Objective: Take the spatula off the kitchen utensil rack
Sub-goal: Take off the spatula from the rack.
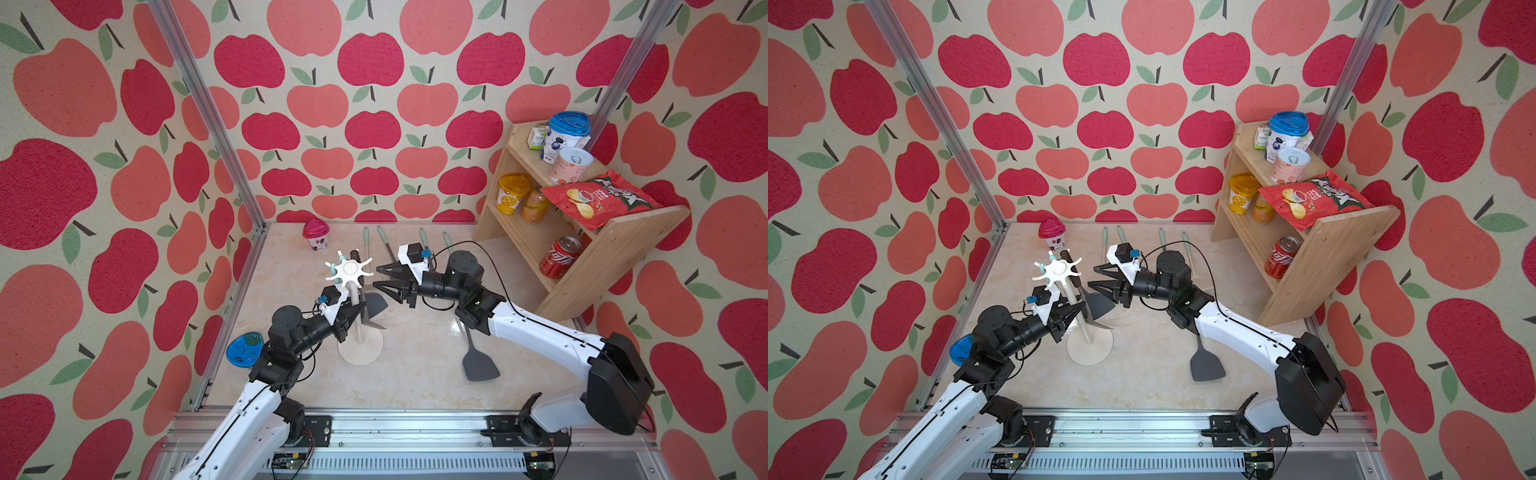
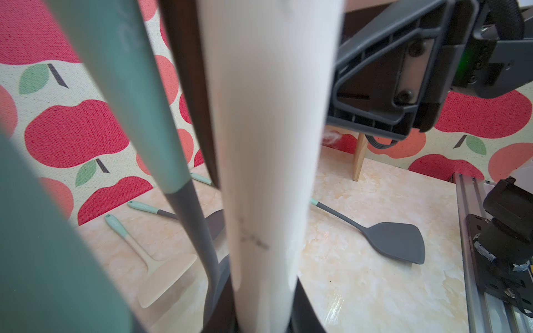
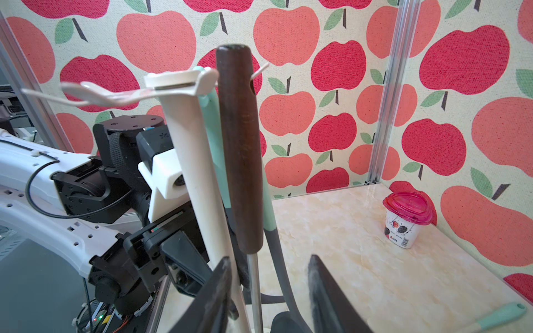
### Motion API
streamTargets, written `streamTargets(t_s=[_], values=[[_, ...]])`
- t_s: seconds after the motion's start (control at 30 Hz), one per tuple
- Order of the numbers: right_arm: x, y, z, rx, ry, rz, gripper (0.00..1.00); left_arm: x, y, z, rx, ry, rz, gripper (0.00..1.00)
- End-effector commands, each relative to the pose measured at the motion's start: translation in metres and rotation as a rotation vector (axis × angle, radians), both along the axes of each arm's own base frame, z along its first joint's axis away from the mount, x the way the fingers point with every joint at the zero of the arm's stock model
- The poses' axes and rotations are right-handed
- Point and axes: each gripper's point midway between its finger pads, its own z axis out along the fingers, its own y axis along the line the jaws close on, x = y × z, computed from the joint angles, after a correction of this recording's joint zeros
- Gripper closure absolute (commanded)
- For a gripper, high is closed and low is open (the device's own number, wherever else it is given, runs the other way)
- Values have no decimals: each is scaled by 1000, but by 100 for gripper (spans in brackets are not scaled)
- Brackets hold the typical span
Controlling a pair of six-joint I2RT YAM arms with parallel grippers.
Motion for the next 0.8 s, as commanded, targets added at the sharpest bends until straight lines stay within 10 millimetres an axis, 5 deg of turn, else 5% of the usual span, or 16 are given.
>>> streamTargets(t_s=[0.0,0.77], values=[[-3,5,18,42,-28,32,54,-7,-7,22,-26,-58,-62,100],[-12,43,23,34,-23,124,58,1,-11,9,-22,-27,-67,100]])
